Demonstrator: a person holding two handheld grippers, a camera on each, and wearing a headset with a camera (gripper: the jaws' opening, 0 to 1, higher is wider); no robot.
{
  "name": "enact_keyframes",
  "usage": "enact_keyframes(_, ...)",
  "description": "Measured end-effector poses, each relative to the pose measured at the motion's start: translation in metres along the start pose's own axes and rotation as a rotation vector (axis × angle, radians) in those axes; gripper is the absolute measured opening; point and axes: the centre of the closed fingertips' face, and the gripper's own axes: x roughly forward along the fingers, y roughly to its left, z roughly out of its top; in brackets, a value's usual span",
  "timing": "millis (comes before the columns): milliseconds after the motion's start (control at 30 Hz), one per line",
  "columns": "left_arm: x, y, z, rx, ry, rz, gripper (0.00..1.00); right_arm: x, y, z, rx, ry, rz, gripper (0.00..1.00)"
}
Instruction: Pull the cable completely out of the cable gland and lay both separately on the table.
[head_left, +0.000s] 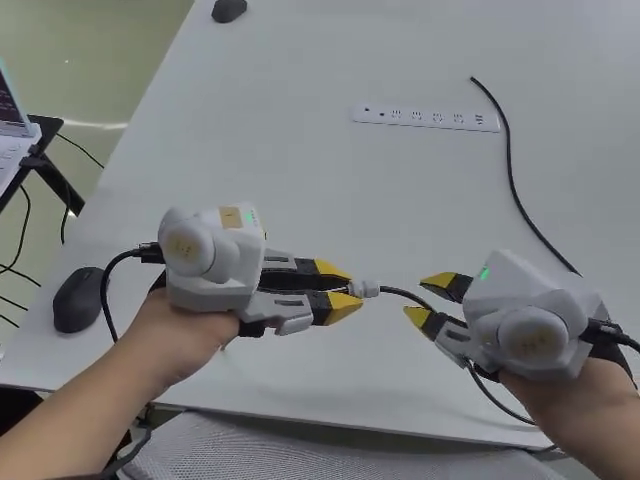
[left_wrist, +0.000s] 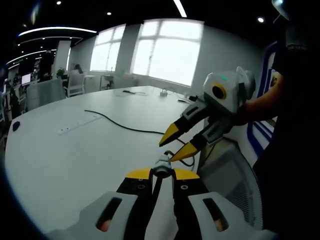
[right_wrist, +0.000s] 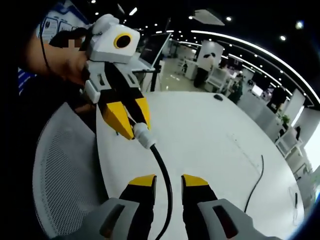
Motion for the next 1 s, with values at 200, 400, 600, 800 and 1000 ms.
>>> enact_keyframes(200,-0.001,0.000,-0.001,0.006,0.005,-0.001,0.15,0.004,0.010,0.015,-0.081,-0.019,0.043,0.12)
enact_keyframes(400,-0.001,-0.001,-0.003,0.016,0.014,-0.003,0.15,0.008,0.016,0.019,-0.104,-0.018,0.056,0.07)
enact_keyframes(600,-0.001,-0.003,-0.005,0.021,0.024,-0.003,0.15,0.009,0.019,0.018,-0.119,-0.016,0.058,0.02)
enact_keyframes(800,-0.002,-0.004,-0.004,0.017,0.019,-0.003,0.15,0.007,0.019,0.017,-0.081,-0.019,0.064,0.00)
enact_keyframes(1000,-0.002,-0.005,-0.004,0.012,0.017,-0.004,0.15,0.007,0.020,0.015,-0.034,-0.017,0.073,0.00)
